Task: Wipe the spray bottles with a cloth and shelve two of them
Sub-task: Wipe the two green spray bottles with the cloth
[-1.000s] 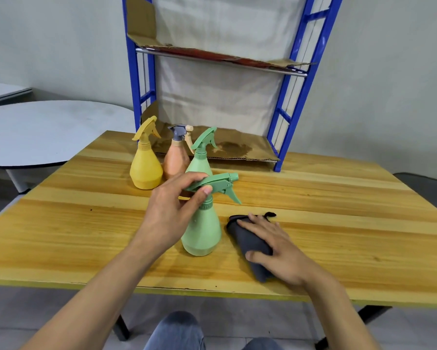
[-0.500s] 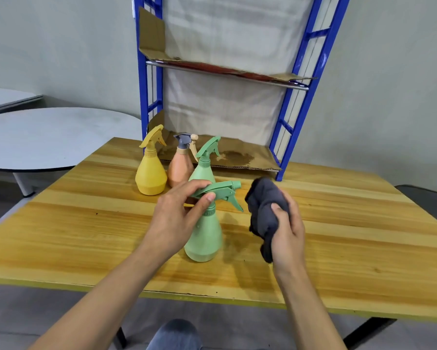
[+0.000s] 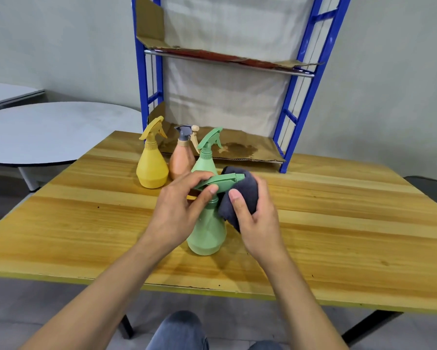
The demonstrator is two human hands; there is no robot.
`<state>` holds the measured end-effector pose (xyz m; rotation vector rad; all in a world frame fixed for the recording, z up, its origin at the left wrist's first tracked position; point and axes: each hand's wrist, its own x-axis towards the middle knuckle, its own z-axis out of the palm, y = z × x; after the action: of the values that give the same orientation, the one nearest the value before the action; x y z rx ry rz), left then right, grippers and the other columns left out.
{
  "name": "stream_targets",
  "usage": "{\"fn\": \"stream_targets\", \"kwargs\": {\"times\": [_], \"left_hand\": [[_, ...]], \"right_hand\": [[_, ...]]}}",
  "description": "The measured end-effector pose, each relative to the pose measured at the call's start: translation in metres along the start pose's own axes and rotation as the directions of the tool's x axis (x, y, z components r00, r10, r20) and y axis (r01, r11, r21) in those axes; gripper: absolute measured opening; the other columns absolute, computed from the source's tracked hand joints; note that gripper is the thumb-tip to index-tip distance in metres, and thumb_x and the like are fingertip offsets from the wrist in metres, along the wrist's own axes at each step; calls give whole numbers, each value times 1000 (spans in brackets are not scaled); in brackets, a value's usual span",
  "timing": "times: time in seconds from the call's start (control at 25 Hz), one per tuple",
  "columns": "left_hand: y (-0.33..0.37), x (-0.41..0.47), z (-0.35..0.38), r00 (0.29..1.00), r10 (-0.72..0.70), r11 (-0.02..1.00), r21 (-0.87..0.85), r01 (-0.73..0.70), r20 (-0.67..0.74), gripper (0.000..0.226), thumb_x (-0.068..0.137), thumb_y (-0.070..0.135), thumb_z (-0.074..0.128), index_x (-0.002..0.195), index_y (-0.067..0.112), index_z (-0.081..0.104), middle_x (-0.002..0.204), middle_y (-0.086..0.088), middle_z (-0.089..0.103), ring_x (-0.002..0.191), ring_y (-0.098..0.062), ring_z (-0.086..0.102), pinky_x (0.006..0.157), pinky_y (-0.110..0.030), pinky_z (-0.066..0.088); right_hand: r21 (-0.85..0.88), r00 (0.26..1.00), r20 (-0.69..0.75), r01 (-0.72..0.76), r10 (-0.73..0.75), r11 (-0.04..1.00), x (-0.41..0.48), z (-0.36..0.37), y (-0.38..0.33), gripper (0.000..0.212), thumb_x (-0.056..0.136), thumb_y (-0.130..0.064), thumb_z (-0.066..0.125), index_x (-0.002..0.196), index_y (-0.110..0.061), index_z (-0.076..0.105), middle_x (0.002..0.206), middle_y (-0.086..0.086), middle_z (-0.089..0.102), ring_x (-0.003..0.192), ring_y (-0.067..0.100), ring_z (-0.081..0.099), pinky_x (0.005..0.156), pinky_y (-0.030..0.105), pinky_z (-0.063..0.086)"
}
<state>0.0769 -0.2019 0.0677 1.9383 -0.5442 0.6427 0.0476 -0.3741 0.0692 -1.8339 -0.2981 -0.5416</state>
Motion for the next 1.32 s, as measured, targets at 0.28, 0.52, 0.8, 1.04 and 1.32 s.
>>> {"fn": "stream_targets", "kwargs": {"times": [0.28,0.52,0.8,1.04,1.32], "left_hand": [[6,3,-6,997,-48,995,-86,54,68,20,95,36,64,114,32,65,109,22,66,101,5,62,73,-8,45],[-21,-33,-7,932,-314,934,-115,337,183,85,71,71,76,144,54,36,136,24,52,121,3,55,100,-30,52],[-44,-61,9,903,-325,924,-107,366,283,76,74,57,81,141,47,45,132,21,61,123,-1,57,106,-39,48],[-50,-63,12,918,-303,939,-84,333,257,78,75,63,76,143,38,48,129,17,59,121,-4,57,103,-37,48],[-49,-64,14,925,-293,942,-92,323,243,80,75,61,76,146,35,48,133,17,57,124,-1,54,105,-35,47]], "right_hand": [[-361,996,-9,-91,94,928,-24,-52,22,35,91,-59,51,123,-45,47,104,-22,64,96,5,63,77,19,48],[-562,951,75,290,-301,775,37,-55,-87,41,98,-48,55,135,-36,44,119,-14,58,102,11,58,85,31,48],[-683,700,714,697,1,217,71,14,-99,56,90,-73,41,131,-36,41,110,-5,62,103,21,58,89,39,38],[-597,624,778,769,-67,229,73,35,-82,39,96,-56,48,125,-31,43,101,0,51,95,25,61,68,34,36],[-644,763,629,618,-147,451,73,32,-75,40,99,-63,32,113,-29,48,102,-2,65,90,26,63,71,37,43]]}}
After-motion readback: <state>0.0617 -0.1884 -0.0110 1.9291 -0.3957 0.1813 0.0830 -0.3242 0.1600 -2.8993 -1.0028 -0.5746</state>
